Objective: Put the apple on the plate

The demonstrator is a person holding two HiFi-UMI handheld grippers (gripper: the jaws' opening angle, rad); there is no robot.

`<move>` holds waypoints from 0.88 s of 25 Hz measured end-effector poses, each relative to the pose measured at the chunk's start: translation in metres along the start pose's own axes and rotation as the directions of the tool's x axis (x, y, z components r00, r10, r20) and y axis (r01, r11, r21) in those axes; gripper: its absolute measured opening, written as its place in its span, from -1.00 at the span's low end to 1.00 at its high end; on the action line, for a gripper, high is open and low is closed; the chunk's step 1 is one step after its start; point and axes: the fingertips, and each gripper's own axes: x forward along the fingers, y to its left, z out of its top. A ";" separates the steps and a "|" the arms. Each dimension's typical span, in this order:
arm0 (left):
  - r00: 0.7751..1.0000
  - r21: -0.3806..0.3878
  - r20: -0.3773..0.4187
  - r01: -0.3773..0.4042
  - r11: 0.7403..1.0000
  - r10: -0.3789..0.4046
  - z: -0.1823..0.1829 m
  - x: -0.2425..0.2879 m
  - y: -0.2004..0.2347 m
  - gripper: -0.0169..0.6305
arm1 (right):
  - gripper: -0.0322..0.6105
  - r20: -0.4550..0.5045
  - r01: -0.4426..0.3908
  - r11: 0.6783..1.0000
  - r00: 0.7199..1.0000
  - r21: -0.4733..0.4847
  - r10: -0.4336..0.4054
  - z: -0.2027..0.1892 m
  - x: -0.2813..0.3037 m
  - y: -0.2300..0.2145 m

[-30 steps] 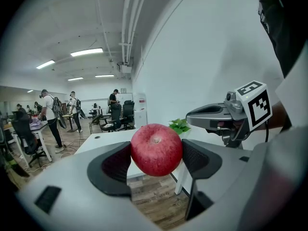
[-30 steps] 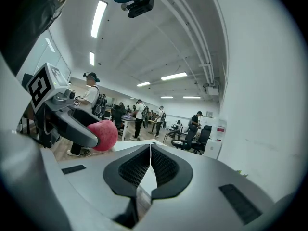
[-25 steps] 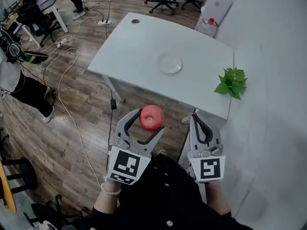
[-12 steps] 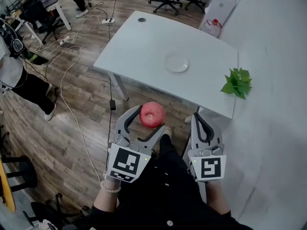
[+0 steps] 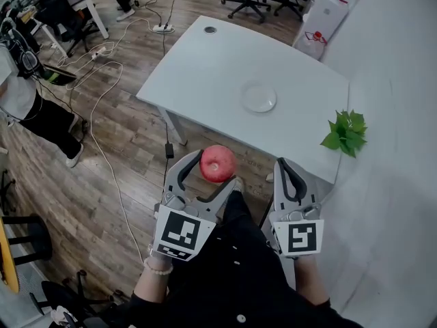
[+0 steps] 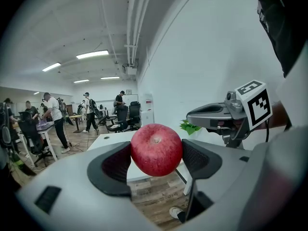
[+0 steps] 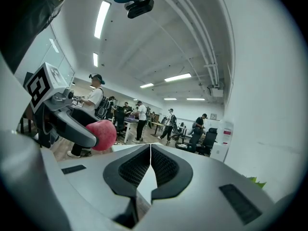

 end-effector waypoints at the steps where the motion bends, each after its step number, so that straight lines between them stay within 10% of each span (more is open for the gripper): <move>1: 1.000 -0.001 -0.003 -0.005 1.000 0.005 0.000 0.004 0.003 0.12 | -0.77 0.001 -0.008 1.000 1.000 -0.001 0.008 -0.001 0.005 -0.003; 22: 0.991 -0.036 -0.053 -0.121 0.992 0.119 0.024 0.109 0.060 0.12 | -0.77 0.011 -0.145 0.989 0.989 0.009 0.145 -0.009 0.114 -0.080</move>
